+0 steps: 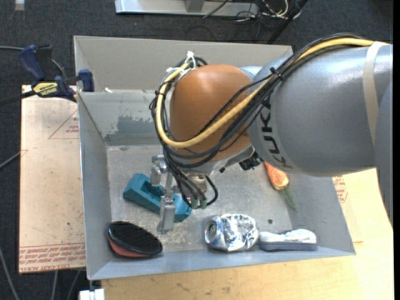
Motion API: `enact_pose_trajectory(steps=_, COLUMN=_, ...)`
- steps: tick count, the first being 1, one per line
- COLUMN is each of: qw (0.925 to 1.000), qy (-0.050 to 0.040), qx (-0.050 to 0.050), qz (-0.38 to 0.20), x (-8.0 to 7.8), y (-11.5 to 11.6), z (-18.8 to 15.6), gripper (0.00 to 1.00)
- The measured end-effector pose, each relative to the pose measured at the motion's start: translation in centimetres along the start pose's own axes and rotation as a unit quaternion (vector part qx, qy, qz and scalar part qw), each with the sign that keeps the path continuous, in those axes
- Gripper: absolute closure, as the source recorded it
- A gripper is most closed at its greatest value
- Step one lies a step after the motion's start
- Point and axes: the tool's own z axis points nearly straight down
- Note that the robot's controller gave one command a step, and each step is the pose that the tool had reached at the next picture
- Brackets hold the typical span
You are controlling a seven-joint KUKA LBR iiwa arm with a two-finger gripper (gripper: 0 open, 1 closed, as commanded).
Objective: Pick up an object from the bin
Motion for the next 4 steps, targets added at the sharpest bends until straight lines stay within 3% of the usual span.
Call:
enact_pose_trajectory(steps=1, qw=1.0, qy=-0.0039, qx=-0.001, qz=0.002, x=-0.2, y=-0.1, z=-0.5, gripper=0.0)
enact_pose_trajectory(steps=2, qw=0.9996, qy=-0.0053, qx=-0.002, qz=0.029, x=-1.2, y=-1.5, z=4.2, gripper=0.0)
enact_pose_trajectory(steps=3, qw=0.9987, qy=-0.0033, qx=-0.001, qz=0.051, x=-4.5, y=-1.5, z=7.2, gripper=0.0)
enact_pose_trajectory(steps=4, qw=0.9984, qy=-0.0075, qx=-0.003, qz=0.056, x=-5.6, y=-1.6, z=8.1, gripper=0.0)
